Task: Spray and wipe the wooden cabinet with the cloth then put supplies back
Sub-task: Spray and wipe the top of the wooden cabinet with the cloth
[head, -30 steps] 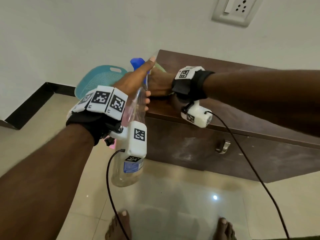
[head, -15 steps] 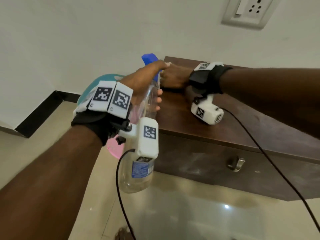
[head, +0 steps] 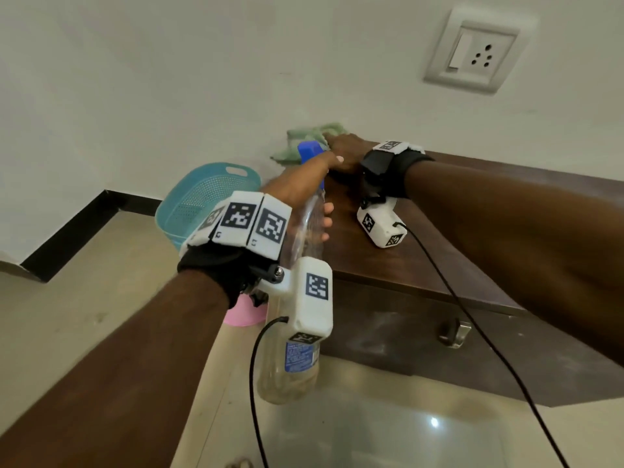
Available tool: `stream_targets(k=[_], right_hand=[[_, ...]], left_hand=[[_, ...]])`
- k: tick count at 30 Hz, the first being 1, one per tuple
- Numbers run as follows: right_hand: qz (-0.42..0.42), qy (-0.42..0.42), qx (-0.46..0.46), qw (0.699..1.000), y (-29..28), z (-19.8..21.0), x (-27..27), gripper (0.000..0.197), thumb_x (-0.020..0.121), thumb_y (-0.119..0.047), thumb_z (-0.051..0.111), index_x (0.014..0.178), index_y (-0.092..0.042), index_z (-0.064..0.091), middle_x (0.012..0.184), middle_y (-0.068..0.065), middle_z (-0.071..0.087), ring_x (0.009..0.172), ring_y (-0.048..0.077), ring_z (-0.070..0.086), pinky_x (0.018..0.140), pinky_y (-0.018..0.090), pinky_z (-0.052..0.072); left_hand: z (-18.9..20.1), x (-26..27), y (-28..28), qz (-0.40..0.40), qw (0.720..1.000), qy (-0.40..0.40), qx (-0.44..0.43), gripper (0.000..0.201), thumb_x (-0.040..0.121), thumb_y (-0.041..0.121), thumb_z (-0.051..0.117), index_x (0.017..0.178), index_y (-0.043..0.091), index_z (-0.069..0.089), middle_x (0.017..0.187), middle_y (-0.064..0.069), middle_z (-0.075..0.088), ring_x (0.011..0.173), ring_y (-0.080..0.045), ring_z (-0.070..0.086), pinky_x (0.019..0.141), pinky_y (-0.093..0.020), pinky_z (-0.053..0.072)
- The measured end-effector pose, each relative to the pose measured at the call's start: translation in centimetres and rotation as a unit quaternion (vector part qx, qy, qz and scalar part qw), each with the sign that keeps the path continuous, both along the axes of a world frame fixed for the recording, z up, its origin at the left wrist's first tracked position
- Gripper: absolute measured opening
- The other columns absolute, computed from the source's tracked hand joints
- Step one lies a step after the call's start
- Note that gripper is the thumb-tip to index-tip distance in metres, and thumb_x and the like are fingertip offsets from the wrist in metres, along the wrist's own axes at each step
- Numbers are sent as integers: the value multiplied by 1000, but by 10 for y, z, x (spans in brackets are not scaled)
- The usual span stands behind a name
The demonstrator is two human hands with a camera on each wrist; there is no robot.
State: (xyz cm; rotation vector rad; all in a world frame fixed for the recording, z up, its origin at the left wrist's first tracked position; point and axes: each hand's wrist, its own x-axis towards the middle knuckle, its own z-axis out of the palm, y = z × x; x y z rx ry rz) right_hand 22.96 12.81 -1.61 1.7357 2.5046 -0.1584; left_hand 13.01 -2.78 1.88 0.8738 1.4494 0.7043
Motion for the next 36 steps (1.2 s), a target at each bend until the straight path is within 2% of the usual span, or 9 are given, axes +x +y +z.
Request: stream_targets(k=[6, 10, 13, 15, 18, 27, 30, 33, 36], right_hand=[[-114, -15, -18, 993, -20, 1, -8, 46, 106, -14, 20, 148, 3, 12, 160, 16, 12, 149, 28, 8, 121, 32, 4], [-137, 25, 51, 989, -17, -25, 21, 54, 99, -40, 36, 150, -26, 22, 160, 2, 17, 149, 29, 6, 119, 55, 3], [-201, 72, 43, 976, 5, -31, 30, 63, 97, -43, 42, 151, -19, 21, 161, 10, 12, 148, 38, 3, 120, 55, 2], [-144, 121, -20, 982, 8, -26, 24, 73, 96, -38, 49, 154, -14, 11, 160, 19, 1, 147, 43, 0, 118, 60, 2], [-61, 95, -34, 993, 6, -23, 14, 70, 98, -31, 48, 154, -21, 6, 162, 11, -4, 149, 37, -6, 120, 55, -2], [-265, 103, 47, 958, 7, -37, 71, 47, 98, -32, 42, 140, -12, 44, 152, 13, 34, 144, 37, 19, 118, 56, 6], [-175, 119, -41, 976, 0, -29, 51, 46, 98, -25, 47, 139, -6, 44, 145, 14, 42, 129, 26, 41, 113, 43, 27], [-98, 63, 2, 993, -2, -26, 17, 50, 101, -28, 39, 147, -15, 25, 153, 8, 29, 142, 23, 26, 115, 37, 20], [-59, 70, 23, 996, -6, -11, 30, 41, 96, -26, 48, 133, -10, 40, 131, 16, 47, 127, 32, 44, 91, 37, 38]], left_hand=[[3, 13, 1, 24, 999, -24, 27, 46, 91, 56, 60, 106, 12, 63, 74, -6, 59, 54, -18, 55, 54, -25, 54], [2, 18, 2, 33, 999, -20, 15, 60, 92, 54, 58, 135, 12, 56, 72, -5, 55, 55, -21, 56, 60, -31, 54], [3, 22, 1, 40, 999, -18, 29, 59, 89, 55, 60, 128, 11, 57, 78, -8, 63, 62, -23, 63, 69, -34, 57], [-1, 23, 6, 41, 999, -15, 30, 67, 84, 59, 62, 130, 10, 59, 89, -12, 69, 73, -26, 69, 79, -37, 59], [-2, 22, 8, 40, 999, -32, 16, 55, 90, 55, 61, 122, 10, 61, 72, -6, 59, 52, -20, 59, 57, -31, 58], [-6, 19, -4, 26, 1000, 5, 12, 50, 91, 57, 60, 111, 12, 57, 68, -3, 58, 53, -19, 59, 61, -32, 57], [-4, 21, -5, 30, 999, 1, 26, 48, 93, 55, 59, 113, 11, 59, 67, -3, 55, 52, -20, 56, 62, -32, 55], [-4, 26, -2, 23, 999, -10, 33, 54, 93, 54, 58, 122, 9, 63, 66, -4, 54, 50, -20, 56, 61, -32, 56], [-4, 27, -1, 15, 1000, -14, 18, 53, 93, 57, 57, 116, 9, 59, 68, -4, 54, 51, -20, 56, 61, -32, 56]])
